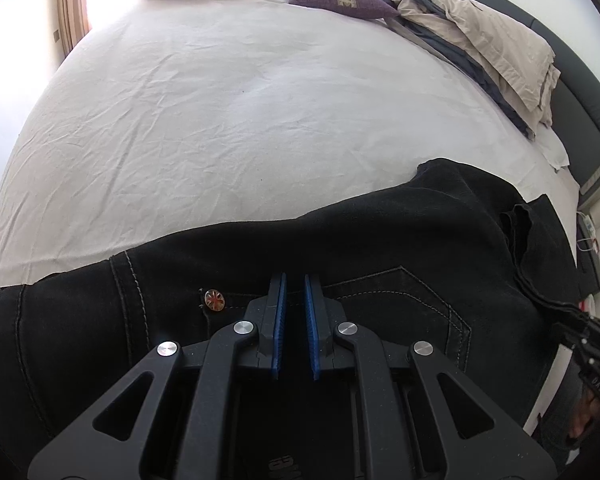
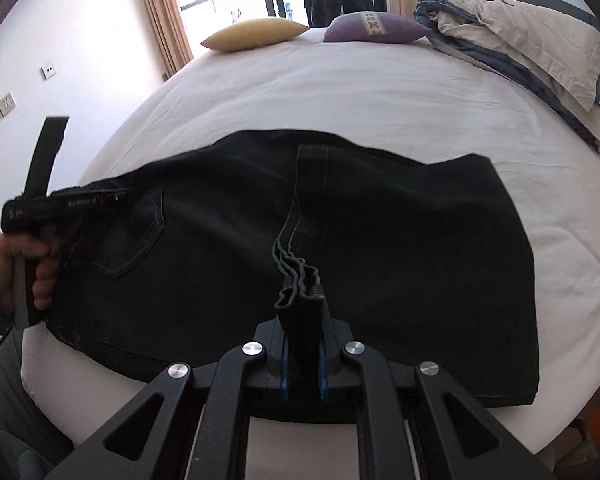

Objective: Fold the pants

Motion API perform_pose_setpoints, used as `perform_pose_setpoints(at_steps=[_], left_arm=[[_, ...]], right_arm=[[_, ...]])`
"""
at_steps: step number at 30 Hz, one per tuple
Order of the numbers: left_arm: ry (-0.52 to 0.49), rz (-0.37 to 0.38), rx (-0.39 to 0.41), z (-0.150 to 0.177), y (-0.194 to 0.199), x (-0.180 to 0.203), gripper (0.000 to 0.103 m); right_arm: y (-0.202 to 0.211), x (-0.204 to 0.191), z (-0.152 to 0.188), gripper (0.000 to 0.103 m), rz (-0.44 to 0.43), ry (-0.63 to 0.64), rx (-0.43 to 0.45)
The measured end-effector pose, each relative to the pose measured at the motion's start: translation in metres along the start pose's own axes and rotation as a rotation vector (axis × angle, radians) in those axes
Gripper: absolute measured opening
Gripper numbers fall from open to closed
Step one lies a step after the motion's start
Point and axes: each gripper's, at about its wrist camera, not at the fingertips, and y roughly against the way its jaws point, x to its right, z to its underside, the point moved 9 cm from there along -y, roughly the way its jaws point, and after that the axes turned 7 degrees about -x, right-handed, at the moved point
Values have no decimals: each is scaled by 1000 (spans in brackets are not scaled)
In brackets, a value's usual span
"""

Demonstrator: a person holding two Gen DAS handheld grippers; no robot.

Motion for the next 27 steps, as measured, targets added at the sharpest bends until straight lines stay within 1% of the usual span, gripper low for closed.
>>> perform_pose_setpoints(at_steps=[2,3,5,6,7,8,9,10,11,12,14,16,18,20,22,25,26,27], left_arm=[[10,1,-8,-2,5,1,10],[19,-12,-13,-3,10,2,10],[25,-44,4,-6,24,10,13],[32,-18,17,-7,31,21,23],[49,27,20,-8,36,32,55],[75,87,19,-7,40,46,82],[95,153,22,-6,43,62,102],[94,215,10,-5,42,80,103],[81,261,-27,-2,35,97,103],[69,287,-64,1,27,111,103],[75,309,-96,4,15,127,103],[111,370,-142,9,6,140,103],[151,457,-192,13,0,152,103],[189,519,-206,11,-4,157,103],[223,555,-210,8,-7,158,103],[226,561,-212,4,-9,159,101],[218,567,-212,3,-9,160,99],[207,574,-211,3,-9,161,81]], right_arm=[[-3,4,6,12,-10,-27,-4],[-1,6,5,12,-18,-39,5],[7,11,2,12,-15,-50,34],[11,10,0,12,-13,-54,49],[15,10,-2,12,-12,-54,63],[18,8,-1,12,-8,-46,75],[21,5,-3,12,-1,-35,85],[24,1,-4,12,4,-24,96],[28,-2,-6,12,5,-16,108],[33,-6,-7,12,4,-9,120],[43,-14,-9,12,9,9,148],[50,-21,-10,12,13,30,166],[53,-32,-12,12,19,64,172],[55,-41,-10,12,21,97,173],[55,-51,-7,12,17,119,168],[55,-65,-5,12,8,146,155],[55,-70,-5,12,6,157,155],[54,-75,-5,12,5,167,151]])
